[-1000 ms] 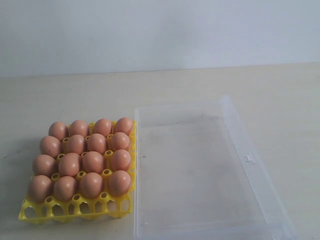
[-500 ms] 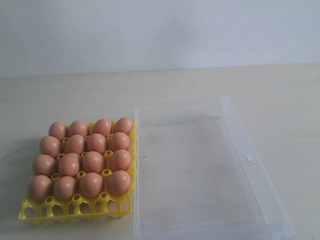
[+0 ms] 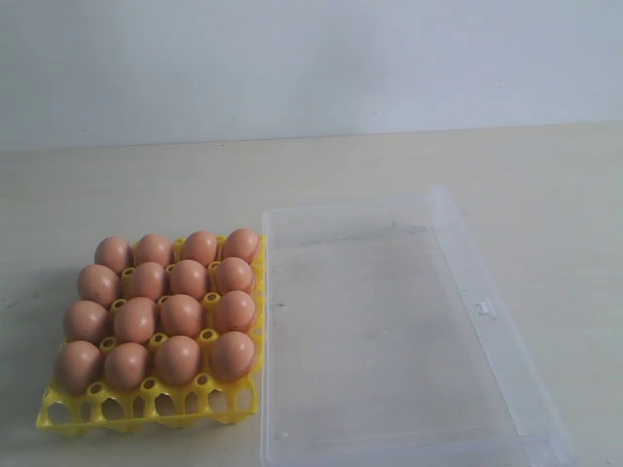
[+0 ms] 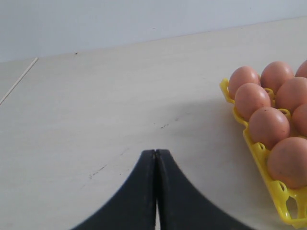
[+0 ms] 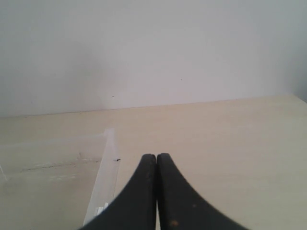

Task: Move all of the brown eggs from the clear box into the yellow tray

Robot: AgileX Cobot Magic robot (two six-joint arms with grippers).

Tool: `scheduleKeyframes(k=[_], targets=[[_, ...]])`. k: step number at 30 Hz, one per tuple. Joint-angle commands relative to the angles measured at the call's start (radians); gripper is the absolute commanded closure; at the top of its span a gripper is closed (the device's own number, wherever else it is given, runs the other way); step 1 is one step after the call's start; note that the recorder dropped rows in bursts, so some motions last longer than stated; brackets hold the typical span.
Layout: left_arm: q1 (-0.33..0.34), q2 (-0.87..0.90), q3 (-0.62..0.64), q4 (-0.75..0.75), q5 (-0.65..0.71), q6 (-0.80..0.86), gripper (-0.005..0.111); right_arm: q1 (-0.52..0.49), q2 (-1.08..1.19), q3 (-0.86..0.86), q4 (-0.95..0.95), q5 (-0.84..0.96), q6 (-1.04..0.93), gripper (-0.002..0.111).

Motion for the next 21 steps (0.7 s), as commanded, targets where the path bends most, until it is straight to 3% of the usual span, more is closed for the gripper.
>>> scheduleKeyframes(k=[1,21], targets=[[-0.008,-0.006,-0.004,-0.002,-0.009,-0.006,0.107,-0.006,-0.006,0.005,-0.001,-0.001,0.001,0.108],[-0.008,-0.006,-0.004,-0.002,-0.009,-0.006,0.107,-0.006,-0.006,0.005,0.008,-0.001,0.001,0.108]])
